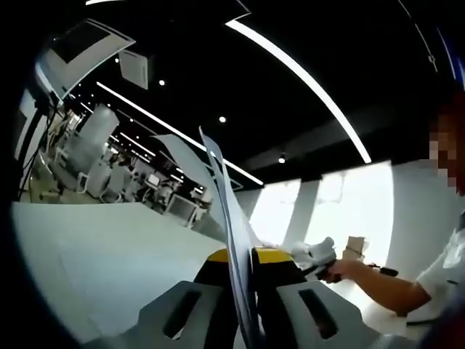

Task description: Organize the stack of printing papers by aligning and flattening the scattered papers on the table

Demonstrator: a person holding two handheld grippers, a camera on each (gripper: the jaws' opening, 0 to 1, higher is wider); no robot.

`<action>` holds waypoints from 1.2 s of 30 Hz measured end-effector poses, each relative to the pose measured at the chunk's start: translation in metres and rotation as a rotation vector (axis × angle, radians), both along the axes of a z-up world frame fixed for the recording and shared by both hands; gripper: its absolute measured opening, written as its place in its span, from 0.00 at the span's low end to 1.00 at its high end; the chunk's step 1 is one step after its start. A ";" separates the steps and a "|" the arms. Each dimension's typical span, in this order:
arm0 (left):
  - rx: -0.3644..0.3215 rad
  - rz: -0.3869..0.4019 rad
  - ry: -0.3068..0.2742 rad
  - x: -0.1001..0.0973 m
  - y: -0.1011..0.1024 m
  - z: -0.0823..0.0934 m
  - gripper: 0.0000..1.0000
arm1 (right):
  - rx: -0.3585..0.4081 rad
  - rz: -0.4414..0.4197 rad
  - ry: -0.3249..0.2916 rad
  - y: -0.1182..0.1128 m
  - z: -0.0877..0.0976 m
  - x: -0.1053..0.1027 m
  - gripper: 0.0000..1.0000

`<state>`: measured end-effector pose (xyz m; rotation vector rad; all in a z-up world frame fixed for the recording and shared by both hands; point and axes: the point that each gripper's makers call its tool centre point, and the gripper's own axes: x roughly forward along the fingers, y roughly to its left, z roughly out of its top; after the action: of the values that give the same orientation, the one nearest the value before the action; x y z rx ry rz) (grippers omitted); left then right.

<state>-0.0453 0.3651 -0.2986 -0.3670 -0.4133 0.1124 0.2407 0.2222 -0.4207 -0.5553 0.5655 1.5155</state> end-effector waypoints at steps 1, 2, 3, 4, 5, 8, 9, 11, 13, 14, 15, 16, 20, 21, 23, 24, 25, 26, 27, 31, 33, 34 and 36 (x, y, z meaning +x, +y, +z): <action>0.000 0.000 0.000 0.000 0.000 0.000 0.08 | 0.012 0.026 0.003 0.002 0.000 -0.005 0.36; 0.001 0.001 0.000 0.000 0.000 0.000 0.08 | 0.017 0.031 0.004 0.003 0.000 -0.007 0.35; 0.001 0.001 0.000 0.000 0.001 0.000 0.08 | 0.021 0.038 0.009 0.004 0.001 -0.008 0.32; 0.001 0.001 0.000 0.000 0.001 0.000 0.08 | 0.025 0.046 0.014 0.006 0.001 -0.010 0.30; 0.001 0.001 0.000 0.000 0.001 0.000 0.08 | 0.031 0.051 0.028 0.007 0.002 -0.012 0.29; 0.003 0.002 0.000 0.000 0.001 0.000 0.08 | 0.047 0.046 0.104 0.009 0.002 -0.019 0.22; 0.003 0.003 0.000 0.000 0.000 0.000 0.08 | 0.056 0.057 0.147 0.012 0.003 -0.022 0.18; 0.003 0.002 0.000 0.000 -0.001 0.000 0.08 | 0.063 0.053 0.189 0.014 0.003 -0.024 0.16; 0.003 0.002 0.000 0.000 -0.001 0.000 0.08 | 0.072 0.059 0.196 0.016 0.006 -0.026 0.15; 0.004 0.002 0.000 0.000 -0.001 0.000 0.08 | 0.067 0.055 0.220 0.016 0.006 -0.030 0.14; 0.004 0.002 0.000 0.000 -0.001 0.000 0.08 | 0.064 0.059 0.259 0.017 0.006 -0.035 0.15; 0.003 0.002 0.000 0.000 -0.002 0.000 0.08 | 0.065 0.058 0.293 0.018 0.007 -0.038 0.15; 0.004 0.002 -0.001 0.000 -0.002 0.001 0.08 | 0.046 0.063 0.356 0.017 0.007 -0.046 0.18; 0.004 0.002 -0.001 0.000 -0.002 0.001 0.08 | 0.038 0.052 0.364 0.016 0.007 -0.045 0.20; 0.005 0.002 -0.002 0.000 -0.002 0.001 0.08 | 0.038 0.019 0.386 0.012 0.010 -0.039 0.24; 0.004 0.002 -0.004 0.000 -0.002 0.001 0.08 | 0.044 0.004 0.395 0.010 0.012 -0.035 0.25; 0.003 0.002 -0.005 0.000 -0.002 0.001 0.08 | 0.050 -0.010 0.405 0.008 0.014 -0.032 0.25; 0.002 0.001 -0.006 0.000 -0.003 0.002 0.08 | 0.056 -0.025 0.415 0.006 0.016 -0.028 0.25; 0.001 0.001 -0.007 0.000 -0.003 0.002 0.08 | 0.072 -0.033 0.454 0.005 0.020 -0.029 0.24; 0.001 0.000 -0.006 0.000 -0.002 0.001 0.08 | 0.085 -0.023 0.489 0.005 0.026 -0.026 0.18; 0.001 0.000 -0.006 0.000 -0.002 0.001 0.08 | 0.087 -0.005 0.430 0.006 0.025 -0.021 0.19; 0.001 0.000 -0.006 0.000 -0.002 0.001 0.08 | 0.086 0.003 0.396 0.008 0.025 -0.019 0.21; 0.001 0.001 -0.006 -0.001 -0.001 0.001 0.08 | 0.088 0.012 0.306 0.009 0.023 -0.014 0.31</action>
<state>-0.0458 0.3639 -0.2972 -0.3662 -0.4190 0.1121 0.2266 0.2317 -0.3974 -0.2603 0.7266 1.6405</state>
